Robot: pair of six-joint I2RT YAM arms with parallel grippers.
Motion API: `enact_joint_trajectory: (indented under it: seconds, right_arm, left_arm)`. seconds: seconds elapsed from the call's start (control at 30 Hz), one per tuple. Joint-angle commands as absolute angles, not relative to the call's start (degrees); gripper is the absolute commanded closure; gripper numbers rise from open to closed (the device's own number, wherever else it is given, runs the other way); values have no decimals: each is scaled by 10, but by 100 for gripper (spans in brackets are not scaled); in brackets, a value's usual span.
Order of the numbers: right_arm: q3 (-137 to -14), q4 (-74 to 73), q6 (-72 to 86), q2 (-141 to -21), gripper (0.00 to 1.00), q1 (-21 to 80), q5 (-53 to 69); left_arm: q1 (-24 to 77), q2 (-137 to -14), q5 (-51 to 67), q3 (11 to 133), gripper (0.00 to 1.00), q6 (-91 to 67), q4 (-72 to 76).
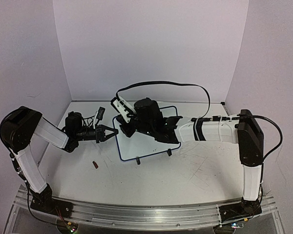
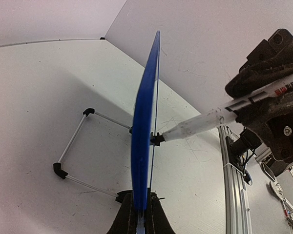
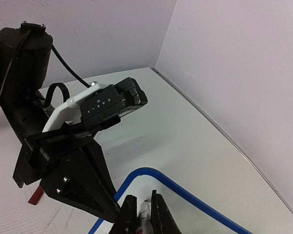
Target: Write a sentence on the whiteboard
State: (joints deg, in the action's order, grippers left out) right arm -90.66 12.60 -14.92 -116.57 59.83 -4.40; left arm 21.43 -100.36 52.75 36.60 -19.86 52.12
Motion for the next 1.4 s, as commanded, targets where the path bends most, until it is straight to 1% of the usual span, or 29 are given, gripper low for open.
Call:
enact_joint_trajectory:
  seconds: [0.0, 0.57, 1.37]
  right_arm:
    - [-939, 147, -147, -1174, 100, 602, -61]
    - [-945, 145, -144, -1184, 100, 602, -70]
    - [-920, 137, -129, -1177, 100, 603, -68]
  left_arm:
    - [217, -990, 515, 362, 100, -172, 536]
    - [216, -986, 516, 362, 100, -172, 535]
    - [216, -985, 516, 363, 100, -171, 532]
